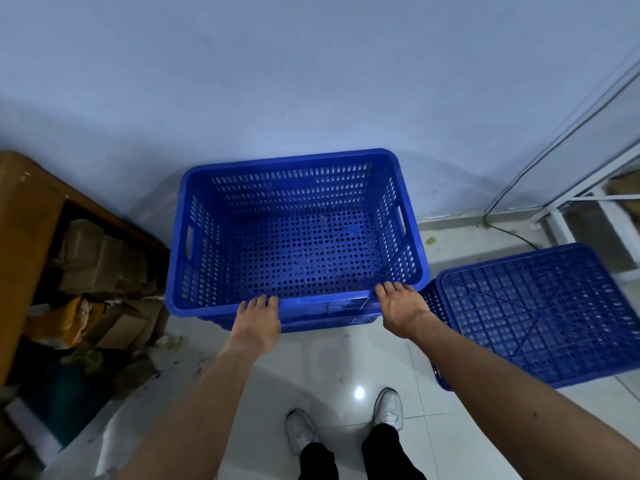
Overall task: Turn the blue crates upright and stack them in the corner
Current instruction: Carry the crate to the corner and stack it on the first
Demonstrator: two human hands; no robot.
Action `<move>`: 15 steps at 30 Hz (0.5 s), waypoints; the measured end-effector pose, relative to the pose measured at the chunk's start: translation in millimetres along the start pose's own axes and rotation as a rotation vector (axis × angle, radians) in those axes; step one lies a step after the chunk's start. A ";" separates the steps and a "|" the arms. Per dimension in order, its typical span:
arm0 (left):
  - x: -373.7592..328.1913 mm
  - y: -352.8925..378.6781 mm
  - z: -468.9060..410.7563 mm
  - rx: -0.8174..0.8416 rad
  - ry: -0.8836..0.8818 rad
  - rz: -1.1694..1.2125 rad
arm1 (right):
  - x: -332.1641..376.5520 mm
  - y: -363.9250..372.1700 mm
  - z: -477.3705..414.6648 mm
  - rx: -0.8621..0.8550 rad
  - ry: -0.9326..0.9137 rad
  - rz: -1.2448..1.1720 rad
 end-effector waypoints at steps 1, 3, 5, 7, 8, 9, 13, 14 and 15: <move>-6.6 -8.4 7.4 0.000 0.013 0.037 | -3.4 -2.9 11.2 0.009 0.015 -0.003; -19.4 -26.8 25.8 0.020 0.021 0.113 | -7.1 -11.7 39.1 0.051 0.034 -0.043; -32.6 -40.7 42.1 0.044 0.030 0.175 | -8.0 -16.8 67.1 0.105 0.055 -0.086; -47.6 -53.4 56.6 0.044 0.046 0.220 | -8.1 -20.1 95.9 0.130 0.097 -0.133; -55.0 -58.9 63.4 0.050 0.057 0.241 | -7.0 -21.0 109.7 0.135 0.116 -0.163; -62.2 -63.9 68.8 0.056 0.071 0.262 | -5.9 -20.6 121.0 0.140 0.134 -0.191; -96.9 -74.9 88.9 0.070 0.163 0.289 | -1.9 -8.0 170.6 0.180 0.219 -0.272; -105.3 -75.7 92.3 0.077 0.179 0.289 | -2.1 -4.5 179.4 0.191 0.239 -0.290; -115.2 -75.8 96.3 0.088 0.201 0.284 | -3.3 -0.1 188.9 0.199 0.263 -0.308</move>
Point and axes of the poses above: each hand's wrist, its own z-axis away from the middle knuckle, its own y-axis out of the palm, x = y × z, the point moved 4 cm from there along -z, towards the middle knuckle, and after that the axes turned 5 degrees about z, right-handed, at the moved point
